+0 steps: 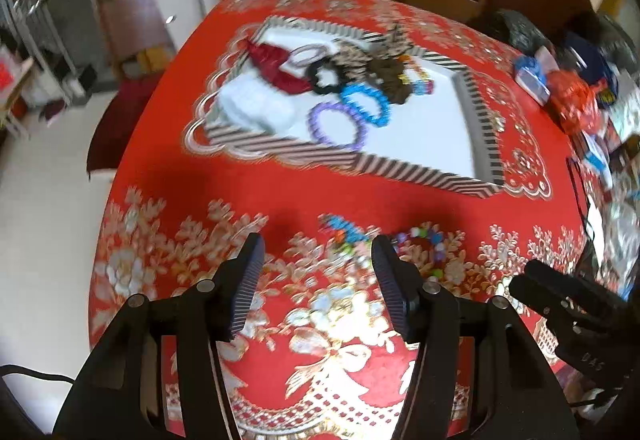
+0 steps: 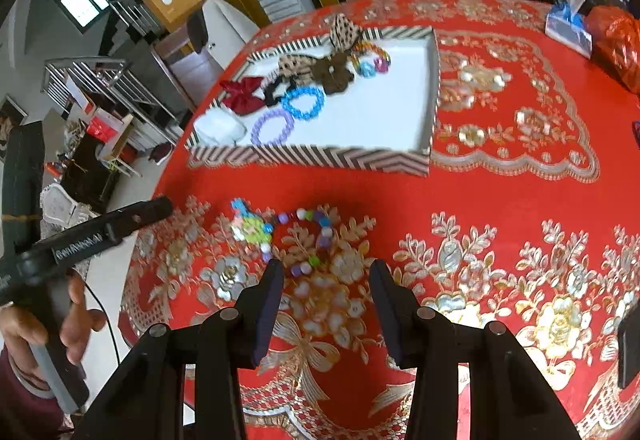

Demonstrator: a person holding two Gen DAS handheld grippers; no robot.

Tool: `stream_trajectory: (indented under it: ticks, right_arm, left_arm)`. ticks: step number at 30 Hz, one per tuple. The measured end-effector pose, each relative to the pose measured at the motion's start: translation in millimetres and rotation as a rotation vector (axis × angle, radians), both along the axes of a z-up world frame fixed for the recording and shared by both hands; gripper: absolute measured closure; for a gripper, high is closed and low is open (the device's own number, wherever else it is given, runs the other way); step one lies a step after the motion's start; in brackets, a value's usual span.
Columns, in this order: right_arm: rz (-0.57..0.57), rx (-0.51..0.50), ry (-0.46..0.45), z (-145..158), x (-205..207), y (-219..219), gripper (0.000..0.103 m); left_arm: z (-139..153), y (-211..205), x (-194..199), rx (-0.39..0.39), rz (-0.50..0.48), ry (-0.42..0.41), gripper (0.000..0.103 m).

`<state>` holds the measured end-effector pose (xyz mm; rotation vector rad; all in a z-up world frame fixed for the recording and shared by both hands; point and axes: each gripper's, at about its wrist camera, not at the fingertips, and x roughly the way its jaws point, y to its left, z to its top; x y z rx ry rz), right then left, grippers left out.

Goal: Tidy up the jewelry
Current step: 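Withdraw both open tools from the tray to the remaining beaded bracelets, then grasp the small blue-green bracelet with the left tool while the right grasps the pastel bead bracelet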

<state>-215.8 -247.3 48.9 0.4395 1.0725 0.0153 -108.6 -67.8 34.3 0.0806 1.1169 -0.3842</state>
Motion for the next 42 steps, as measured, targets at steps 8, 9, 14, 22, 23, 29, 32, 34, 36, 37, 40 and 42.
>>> stream_trajectory:
  ticks: [8, 9, 14, 22, 23, 29, 32, 34, 36, 37, 40, 42]
  right_arm:
    - [0.059, -0.058, 0.027, -21.8, 24.2, 14.3, 0.06]
    - [0.07, -0.08, 0.034, -25.1, 29.7, 17.2, 0.06]
    - [0.119, -0.187, 0.046, -38.6, 55.5, 32.0, 0.06]
    - [0.153, -0.298, 0.067, -54.9, 65.5, 29.9, 0.071]
    - [0.149, -0.31, 0.076, -55.2, 63.9, 26.5, 0.072]
    - [0.043, -0.224, 0.078, -56.0, 44.8, -12.4, 0.072]
    - [0.029, -0.179, 0.065, -54.5, 41.8, -18.8, 0.071]
    - [0.04, -0.181, 0.054, -53.8, 42.7, -14.6, 0.071]
    - [0.043, -0.183, 0.046, -55.3, 43.4, -11.9, 0.071]
    - [0.048, -0.188, 0.038, -55.0, 44.2, -10.1, 0.071]
    - [0.063, -0.193, 0.027, -56.5, 47.7, -8.4, 0.088]
    - [0.057, -0.173, 0.031, -56.5, 48.8, -12.8, 0.093]
  left_arm:
    - [-23.9, 25.3, 6.1, 0.004, 0.067, 0.079, 0.047]
    - [-26.7, 26.2, 6.7, 0.006, 0.069, 0.084, 0.047]
    - [-34.8, 27.9, 12.6, 0.015, 0.072, 0.1, 0.047]
    - [-45.7, 15.3, 23.2, 0.017, 0.044, 0.139, 0.047]
    - [-46.7, 13.5, 24.8, 0.015, 0.042, 0.144, 0.047]
    - [-53.2, -2.2, 38.1, -0.021, 0.057, 0.206, 0.046]
    - [-59.9, -11.4, 43.3, -0.027, 0.088, 0.24, 0.042]
    - [-65.2, -20.0, 45.1, -0.033, 0.088, 0.266, 0.041]
    - [-69.8, -28.4, 44.6, -0.017, 0.082, 0.275, 0.041]
    - [-72.1, -31.1, 44.2, -0.006, 0.081, 0.276, 0.041]
    - [-74.6, -39.6, 41.9, 0.017, 0.071, 0.252, 0.04]
    - [-73.9, -43.7, 39.2, 0.021, 0.049, 0.231, 0.052]
